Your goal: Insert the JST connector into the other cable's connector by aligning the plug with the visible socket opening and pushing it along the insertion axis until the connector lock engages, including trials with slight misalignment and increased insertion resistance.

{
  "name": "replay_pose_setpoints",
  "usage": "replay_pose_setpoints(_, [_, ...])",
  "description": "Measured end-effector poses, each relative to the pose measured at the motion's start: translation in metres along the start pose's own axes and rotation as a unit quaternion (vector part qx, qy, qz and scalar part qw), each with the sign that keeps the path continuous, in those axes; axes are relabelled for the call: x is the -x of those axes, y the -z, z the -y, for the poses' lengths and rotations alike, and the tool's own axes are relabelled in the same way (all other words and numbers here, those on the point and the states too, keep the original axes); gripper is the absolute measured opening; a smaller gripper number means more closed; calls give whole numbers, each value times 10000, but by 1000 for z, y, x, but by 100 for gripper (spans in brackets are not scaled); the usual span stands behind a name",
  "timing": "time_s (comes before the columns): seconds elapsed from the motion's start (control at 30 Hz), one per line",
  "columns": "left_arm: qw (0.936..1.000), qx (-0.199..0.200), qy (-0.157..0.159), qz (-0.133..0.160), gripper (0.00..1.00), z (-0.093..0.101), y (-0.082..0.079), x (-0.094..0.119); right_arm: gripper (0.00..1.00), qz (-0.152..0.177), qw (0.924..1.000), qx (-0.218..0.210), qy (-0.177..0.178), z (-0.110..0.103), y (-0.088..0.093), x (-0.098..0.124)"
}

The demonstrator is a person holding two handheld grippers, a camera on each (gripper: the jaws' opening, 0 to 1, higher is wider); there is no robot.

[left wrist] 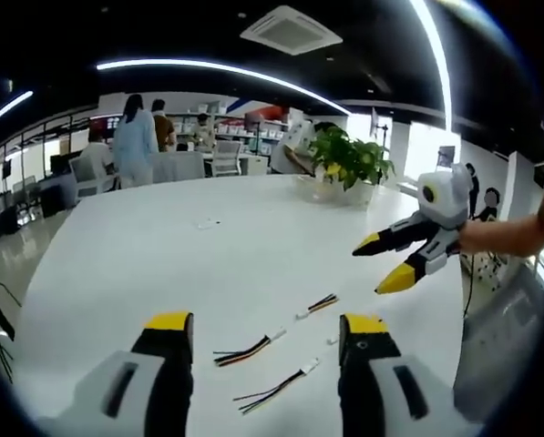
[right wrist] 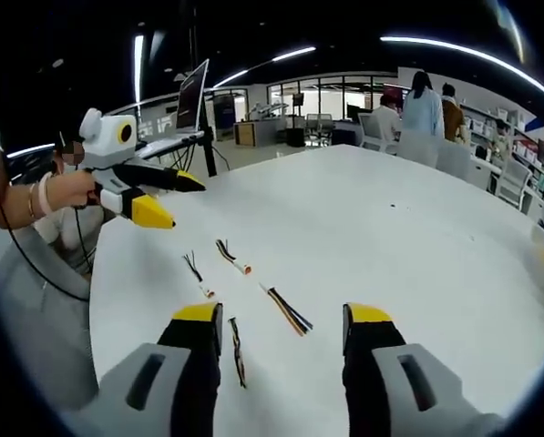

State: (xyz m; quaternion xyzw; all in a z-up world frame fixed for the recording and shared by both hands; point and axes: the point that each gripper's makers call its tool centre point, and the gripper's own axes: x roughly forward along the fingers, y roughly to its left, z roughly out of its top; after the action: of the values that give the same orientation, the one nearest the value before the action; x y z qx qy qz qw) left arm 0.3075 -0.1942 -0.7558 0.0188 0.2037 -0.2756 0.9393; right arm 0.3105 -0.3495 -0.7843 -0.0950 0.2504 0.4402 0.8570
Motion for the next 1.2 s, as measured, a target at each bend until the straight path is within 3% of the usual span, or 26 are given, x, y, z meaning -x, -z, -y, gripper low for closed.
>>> replay_pose_setpoints(0.57, [9990, -315, 309, 66, 59, -4, 2, -16, 48, -40, 9995, 279, -125, 9, 9, -19])
replay_pose_setpoints(0.83, [9979, -449, 475, 5, 57, -7, 12, -24, 42, 57, 9987, 378, -331, 10, 7, -29])
replay_pose_setpoints(0.97, [9982, -321, 504, 87, 57, -12, 13, -27, 37, 94, 9981, 346, -495, 8, 7, -34])
replay_pose_setpoints(1.2, [9970, -457, 628, 18, 54, -12, 19, -34, 36, 44, 9967, 391, -709, 3, 11, -44])
